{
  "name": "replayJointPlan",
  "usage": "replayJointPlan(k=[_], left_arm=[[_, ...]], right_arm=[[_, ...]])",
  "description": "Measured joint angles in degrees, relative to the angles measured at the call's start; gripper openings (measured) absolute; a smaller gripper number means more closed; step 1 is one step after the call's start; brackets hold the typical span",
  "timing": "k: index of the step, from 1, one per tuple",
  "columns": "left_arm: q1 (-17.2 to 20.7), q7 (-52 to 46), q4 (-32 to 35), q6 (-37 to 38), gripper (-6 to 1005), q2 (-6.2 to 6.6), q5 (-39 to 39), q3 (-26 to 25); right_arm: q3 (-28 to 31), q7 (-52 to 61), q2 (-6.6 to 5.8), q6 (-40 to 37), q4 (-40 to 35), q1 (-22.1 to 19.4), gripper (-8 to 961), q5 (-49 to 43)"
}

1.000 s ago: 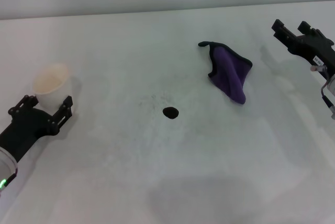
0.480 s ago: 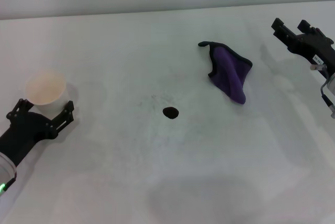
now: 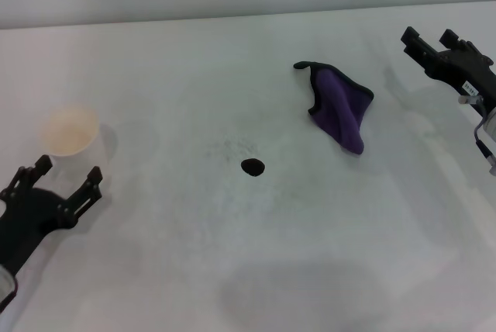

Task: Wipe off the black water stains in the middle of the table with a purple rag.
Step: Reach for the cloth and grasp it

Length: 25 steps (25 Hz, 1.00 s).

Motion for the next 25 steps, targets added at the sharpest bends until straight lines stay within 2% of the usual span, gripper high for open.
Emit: replayJointPlan(k=[8,13,17,18,19,21,25], left_arm=[[6.0,-0.2,-0.1,-8.8,888,0.14,-0.4,-0.7],[9.3,-0.3,-0.3,-13.7,888,0.37,-0.6,-4.1],[10.9,-0.2,-0.1,-14.5,888,0.55,-1.3,-7.4],[11.5,-0.1,0.0,-13.7,888,0.78,-2.9,-9.8],[11.6,-0.1,0.0,-13.5,888,0.82,-3.3,-10.3],[11.8,0.0,0.1,-12.4,888,0.97,-5.5,-11.1],[10.8,-0.1,0.1,-10.1,888,1.01,-6.6,-11.0]], right_arm=[[0.0,0.0,0.00,0.3,0.0,0.0,832,-0.1],[-0.3,5.4,-0.05,0.3,0.1,0.0,830,-0.3],[-5.4,8.6,-0.98,0.7,2.0,0.1,828,-0.5],[-7.1,8.5,-1.18,0.8,2.9,0.3,828,-0.8],[-9.9,8.2,-1.65,1.0,4.9,0.9,828,-2.8],[-10.3,8.1,-1.85,1.0,5.8,1.4,827,-4.9],[-10.5,9.1,-2.93,-0.5,10.3,5.3,826,-19.2]])
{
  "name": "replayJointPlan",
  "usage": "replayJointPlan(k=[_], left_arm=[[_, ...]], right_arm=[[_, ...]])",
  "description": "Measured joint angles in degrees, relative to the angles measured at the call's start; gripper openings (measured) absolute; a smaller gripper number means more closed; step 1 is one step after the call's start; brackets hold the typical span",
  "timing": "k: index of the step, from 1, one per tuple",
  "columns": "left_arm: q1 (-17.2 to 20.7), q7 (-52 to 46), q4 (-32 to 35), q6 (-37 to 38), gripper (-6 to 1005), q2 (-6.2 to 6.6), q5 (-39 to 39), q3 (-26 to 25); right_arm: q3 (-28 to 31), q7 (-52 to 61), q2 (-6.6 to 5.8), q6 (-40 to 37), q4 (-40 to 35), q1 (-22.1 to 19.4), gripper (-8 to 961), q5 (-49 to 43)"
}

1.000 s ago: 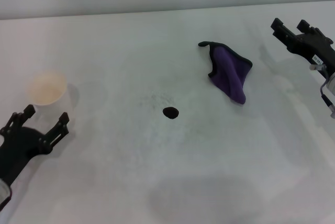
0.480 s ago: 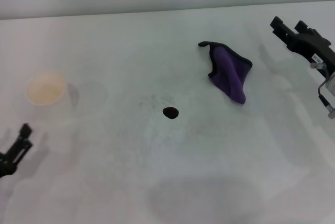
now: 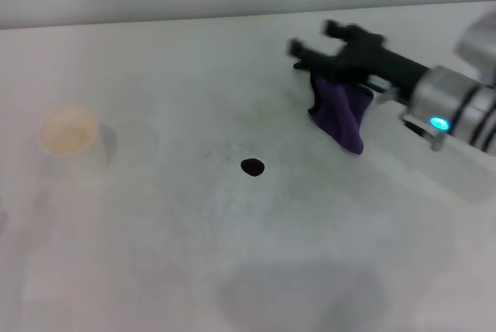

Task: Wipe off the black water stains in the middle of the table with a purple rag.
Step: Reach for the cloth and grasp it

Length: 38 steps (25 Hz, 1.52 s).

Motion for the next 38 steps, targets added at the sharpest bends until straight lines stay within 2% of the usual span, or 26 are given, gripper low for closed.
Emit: replayJointPlan(k=[5,10,11,13,14,18,21,23,26,28,30,38], left_arm=[[-1.3,0.1,-0.4,1.3,887,-0.13,0.4,0.1],[-2.4,0.0,-0.5,1.3,887,-0.17,0.7,0.2],[-2.5,0.0,-0.5,1.3,887,-0.17,0.7,0.2],[-2.7,0.0,-0.5,1.3,887,-0.18,0.8,0.2],[-2.7,0.0,-0.5,1.3,887,-0.17,0.8,0.2],[-2.8,0.1,-0.5,1.6,887,-0.16,1.6,0.2],[-3.2,0.1,-0.2,1.7,887,-0.11,2.0,0.2],[-3.5,0.1,-0.2,1.8,887,-0.09,2.0,0.1],[-4.1,0.1,-0.1,1.8,887,-0.09,1.9,-0.1],[-4.5,0.1,-0.1,1.9,887,-0.09,1.9,-0.1],[-5.0,0.1,-0.1,2.0,888,-0.08,1.7,-0.1],[-6.3,0.1,0.0,2.6,888,0.00,1.6,-0.2]], right_arm=[[0.3,11.6,-0.49,-9.6,6.0,5.6,824,-18.4],[0.7,31.9,-1.08,-19.9,13.5,10.1,822,-38.7],[0.7,35.7,-1.35,-20.5,15.2,10.6,822,-42.1],[0.8,47.8,-2.69,-20.9,19.6,12.1,821,-52.8],[0.8,47.8,-2.69,-20.9,19.6,12.1,821,-52.8],[5.5,71.4,-3.93,-17.3,23.0,15.3,819,-74.2],[13.4,83.7,-2.88,-9.6,26.3,16.6,818,-92.7],[18.3,87.9,-0.98,-5.6,30.0,16.1,818,-103.6],[22.0,93.2,1.66,0.0,36.4,14.1,817,-115.8],[21.7,97.1,2.06,3.0,40.3,12.7,816,-119.8],[19.9,100.4,1.95,6.6,44.9,10.4,815,-121.3],[14.7,104.0,2.11,9.4,46.9,6.4,813,-124.0]])
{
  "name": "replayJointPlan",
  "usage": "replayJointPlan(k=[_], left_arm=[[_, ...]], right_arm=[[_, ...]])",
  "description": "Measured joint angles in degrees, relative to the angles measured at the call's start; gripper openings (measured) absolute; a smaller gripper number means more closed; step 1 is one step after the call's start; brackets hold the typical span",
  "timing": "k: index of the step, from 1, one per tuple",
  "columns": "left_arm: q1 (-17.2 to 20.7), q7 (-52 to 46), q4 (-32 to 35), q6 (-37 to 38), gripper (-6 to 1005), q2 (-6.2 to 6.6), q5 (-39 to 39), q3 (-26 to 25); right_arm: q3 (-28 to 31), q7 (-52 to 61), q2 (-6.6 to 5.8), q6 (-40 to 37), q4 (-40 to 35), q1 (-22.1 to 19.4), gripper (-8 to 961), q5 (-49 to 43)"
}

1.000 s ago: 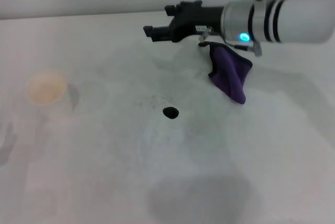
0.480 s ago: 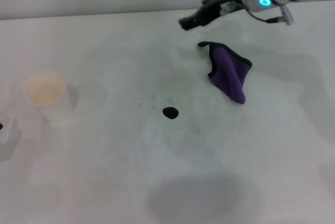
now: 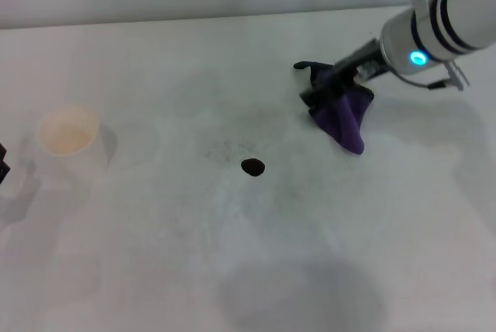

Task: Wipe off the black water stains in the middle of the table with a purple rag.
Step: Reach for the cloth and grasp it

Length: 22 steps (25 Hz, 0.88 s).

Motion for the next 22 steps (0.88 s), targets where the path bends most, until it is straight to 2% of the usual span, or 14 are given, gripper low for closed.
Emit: replayJointPlan(k=[8,19,22], left_arm=[[-0.8,-0.1,0.6,1.0,887,0.00,0.0,-0.1],[-1.2,0.0,0.7,1.5,888,0.00,-0.1,-0.1],[-1.3,0.0,0.8,1.6,887,0.00,0.0,-0.1]], right_arm=[[-1.2,0.9,0.16,-3.9,-3.3,-1.6,810,-2.2],[-1.6,0.6,0.10,-8.0,-12.2,2.8,806,-1.7],[-2.0,0.5,0.18,-8.5,-13.4,3.7,682,-1.9]])
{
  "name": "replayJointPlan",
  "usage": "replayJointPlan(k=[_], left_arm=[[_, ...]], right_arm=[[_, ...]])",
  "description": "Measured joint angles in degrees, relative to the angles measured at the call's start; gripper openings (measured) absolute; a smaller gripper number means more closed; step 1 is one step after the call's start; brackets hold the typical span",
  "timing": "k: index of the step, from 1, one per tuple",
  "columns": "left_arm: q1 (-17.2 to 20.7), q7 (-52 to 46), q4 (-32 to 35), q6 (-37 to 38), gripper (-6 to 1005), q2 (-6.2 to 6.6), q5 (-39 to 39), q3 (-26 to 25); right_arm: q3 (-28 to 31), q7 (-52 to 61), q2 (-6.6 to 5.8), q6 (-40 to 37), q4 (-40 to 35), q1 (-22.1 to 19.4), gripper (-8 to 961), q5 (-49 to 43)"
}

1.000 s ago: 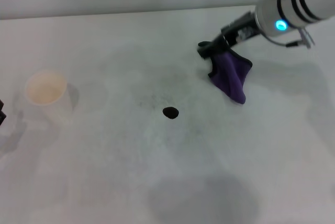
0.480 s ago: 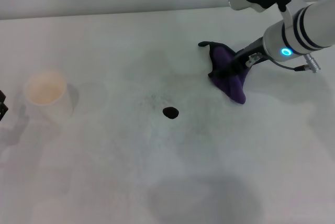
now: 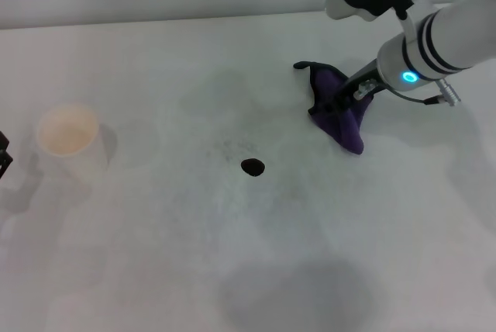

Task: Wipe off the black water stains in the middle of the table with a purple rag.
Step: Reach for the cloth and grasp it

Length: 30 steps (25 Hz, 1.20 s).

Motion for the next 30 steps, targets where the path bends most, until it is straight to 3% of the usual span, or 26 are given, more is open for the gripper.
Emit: replayJointPlan(k=[11,21,30], left_arm=[[0.0,0.0,0.8,0.1,888,0.09,0.0,0.0],[-0.2,0.0,1.3,1.0,888,0.09,0.0,0.0],[-0.2,0.0,1.3,1.0,887,0.09,0.0,0.0]], right_arm=[[0.5,0.3,-0.10,-1.5,-3.0,0.8,296,0.2],[0.0,0.1,-0.06,-1.7,-3.3,1.1,126,-0.2],[0.0,-0.5,-0.08,-0.5,-1.9,1.1,76,0.2]])
